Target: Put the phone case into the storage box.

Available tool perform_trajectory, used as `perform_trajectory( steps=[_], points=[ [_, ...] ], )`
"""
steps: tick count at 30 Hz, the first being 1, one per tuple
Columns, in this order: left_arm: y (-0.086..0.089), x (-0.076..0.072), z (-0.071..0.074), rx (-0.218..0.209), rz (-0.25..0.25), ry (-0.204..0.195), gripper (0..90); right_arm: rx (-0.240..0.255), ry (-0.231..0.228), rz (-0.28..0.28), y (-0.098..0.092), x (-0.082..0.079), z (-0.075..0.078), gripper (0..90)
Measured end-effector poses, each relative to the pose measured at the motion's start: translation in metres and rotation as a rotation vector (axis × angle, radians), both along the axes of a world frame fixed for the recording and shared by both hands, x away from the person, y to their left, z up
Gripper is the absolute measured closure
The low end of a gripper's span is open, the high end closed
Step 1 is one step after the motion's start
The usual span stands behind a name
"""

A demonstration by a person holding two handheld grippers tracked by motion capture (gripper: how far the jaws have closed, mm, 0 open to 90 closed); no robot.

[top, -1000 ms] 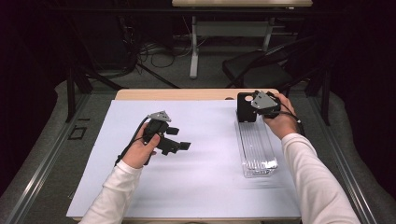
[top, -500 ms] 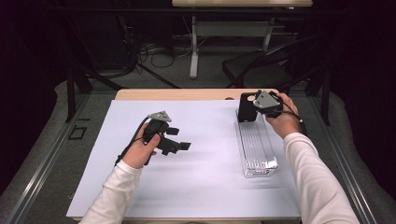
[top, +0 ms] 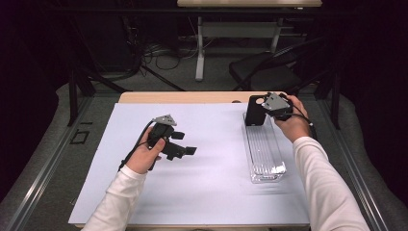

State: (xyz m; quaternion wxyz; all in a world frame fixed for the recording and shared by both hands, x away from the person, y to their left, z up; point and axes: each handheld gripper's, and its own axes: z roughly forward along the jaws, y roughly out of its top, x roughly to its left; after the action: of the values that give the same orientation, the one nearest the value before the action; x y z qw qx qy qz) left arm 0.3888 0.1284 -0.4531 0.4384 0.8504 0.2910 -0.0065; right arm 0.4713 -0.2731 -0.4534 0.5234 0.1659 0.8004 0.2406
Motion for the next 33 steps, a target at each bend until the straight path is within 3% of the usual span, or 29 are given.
perform_trajectory(
  steps=[4, 17, 33],
  points=[
    [0.0004, 0.0000, 0.0002, 0.000, -0.001, -0.001, 15.5, 0.031, -0.002, -0.005, 0.0005, 0.0006, 0.0006, 72.7],
    [0.0004, -0.0002, 0.0004, 0.001, 0.001, -0.001, 15.5, 0.035, 0.017, -0.017, -0.0016, 0.0011, 0.0004, 65.7],
    [0.0009, 0.0002, 0.0005, 0.000, -0.001, -0.003, 15.5, 0.045, 0.026, -0.049, -0.0026, 0.0018, -0.0003, 47.1]
  ],
)
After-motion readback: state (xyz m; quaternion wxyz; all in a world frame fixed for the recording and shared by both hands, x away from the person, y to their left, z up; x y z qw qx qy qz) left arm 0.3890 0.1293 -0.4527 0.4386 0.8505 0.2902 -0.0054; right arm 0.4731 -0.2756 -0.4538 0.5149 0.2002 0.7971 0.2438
